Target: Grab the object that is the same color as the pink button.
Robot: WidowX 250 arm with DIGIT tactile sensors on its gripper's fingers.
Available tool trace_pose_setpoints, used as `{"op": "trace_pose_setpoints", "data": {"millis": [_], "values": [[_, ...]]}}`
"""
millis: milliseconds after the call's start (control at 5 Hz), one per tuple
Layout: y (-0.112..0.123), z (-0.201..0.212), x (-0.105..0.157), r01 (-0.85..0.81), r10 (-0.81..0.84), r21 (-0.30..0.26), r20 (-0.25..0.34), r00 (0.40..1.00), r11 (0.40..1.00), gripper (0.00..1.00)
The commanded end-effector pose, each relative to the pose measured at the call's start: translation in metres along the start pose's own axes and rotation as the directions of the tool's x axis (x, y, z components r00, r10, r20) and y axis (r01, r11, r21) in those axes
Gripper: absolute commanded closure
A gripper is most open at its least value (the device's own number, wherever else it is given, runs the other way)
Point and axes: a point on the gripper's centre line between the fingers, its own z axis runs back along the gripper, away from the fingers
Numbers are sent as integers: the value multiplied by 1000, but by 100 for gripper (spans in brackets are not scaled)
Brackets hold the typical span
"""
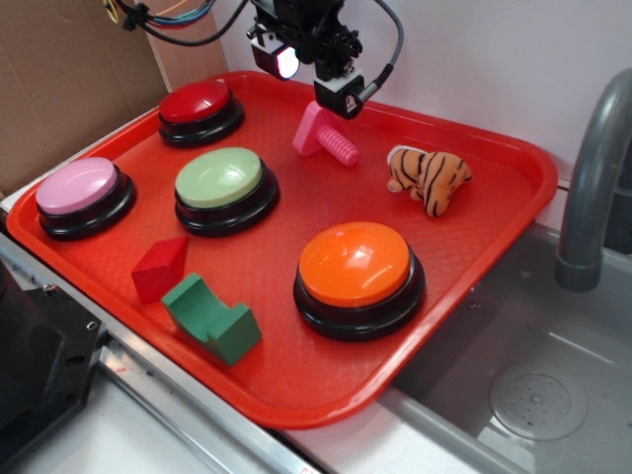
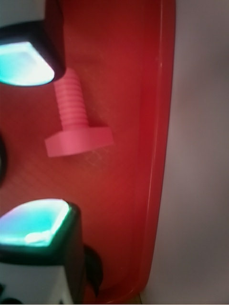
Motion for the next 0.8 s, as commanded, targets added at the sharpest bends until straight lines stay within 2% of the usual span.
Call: {"op": "trace_pose_setpoints", "data": {"millis": [0,200,400,600], "values": [[8,-15,7,44,-46,-72,-28,999,996,0],[0,-34,0,70,-82,-182,-57,995,981,0],[0,-37,-1,61,-69,-172,-45,997,983,100],[3,-38,-4,53,-58,-164,-26,998,985,100]]}}
